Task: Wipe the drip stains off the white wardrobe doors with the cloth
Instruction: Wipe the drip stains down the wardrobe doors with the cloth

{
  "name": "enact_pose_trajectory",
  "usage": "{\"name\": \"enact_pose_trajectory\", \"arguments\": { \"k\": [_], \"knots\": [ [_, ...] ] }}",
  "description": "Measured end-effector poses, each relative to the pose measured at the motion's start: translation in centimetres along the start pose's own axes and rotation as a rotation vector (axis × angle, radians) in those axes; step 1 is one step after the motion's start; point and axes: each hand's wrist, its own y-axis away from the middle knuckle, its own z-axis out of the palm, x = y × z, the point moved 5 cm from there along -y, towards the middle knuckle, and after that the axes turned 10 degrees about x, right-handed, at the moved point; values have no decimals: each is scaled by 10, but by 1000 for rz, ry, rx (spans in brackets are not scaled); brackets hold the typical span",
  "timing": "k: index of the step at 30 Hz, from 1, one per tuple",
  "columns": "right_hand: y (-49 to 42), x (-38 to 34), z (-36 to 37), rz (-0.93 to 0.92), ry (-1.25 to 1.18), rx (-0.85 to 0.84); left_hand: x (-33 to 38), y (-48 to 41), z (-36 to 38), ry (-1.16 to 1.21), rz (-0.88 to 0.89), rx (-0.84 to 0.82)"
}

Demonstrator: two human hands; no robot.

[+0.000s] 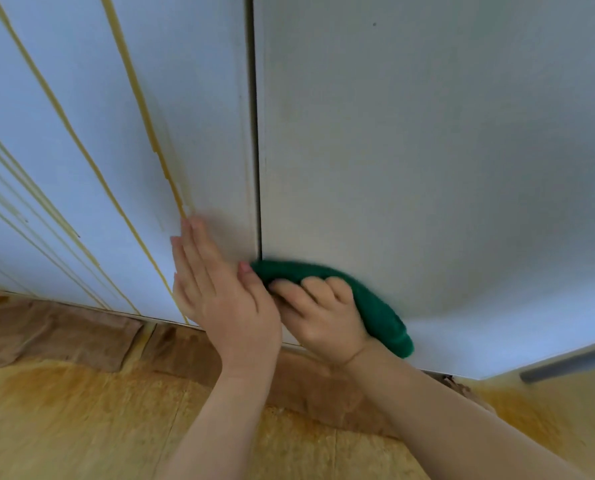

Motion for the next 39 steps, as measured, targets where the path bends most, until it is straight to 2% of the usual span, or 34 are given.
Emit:
{"name": "enact_pose_trajectory", "arguments": {
  "k": [3,5,7,10,12,15,18,20,22,25,29,32,35,37,39],
  "knots": [
    [70,-6,9,-199,-22,-318,7,7,-4,35,-38,-62],
    [97,-3,8,-250,-42,-482,5,11,-4,91,-127,-113],
    [96,-2,6,-224,-53,-505,-8,13,-1,160,-373,-145],
    [76,-10,13,-88,-59,-377,-26,22,8,229,-951,-200],
    [78,-15,22,-91,-66,-344,-29,31,14,319,-1261,-237],
    [112,-13,26,-211,-100,-482,-24,38,21,461,-1496,-306],
    [146,-4,21,-214,-98,-757,-27,40,28,558,-1579,-366],
    [153,-5,21,-215,-78,-846,-31,39,30,609,-1611,-383],
    [143,-16,25,-215,-131,-855,-30,38,30,643,-1629,-376],
    [121,-44,52,-173,-193,-779,-25,39,30,616,-1668,-325],
    [136,-56,72,-235,-191,-848,-26,40,35,635,-1683,-189],
    [175,-33,56,-310,-102,-1130,-34,42,35,611,-1704,-115],
    [190,-33,52,-150,-85,-1288,-39,46,37,565,-1741,3],
    [158,-50,55,-139,-57,-1212,-42,50,37,542,-1758,48],
    [114,-63,64,-144,-169,-1004,-41,51,35,521,-1768,47]
  ]
}}
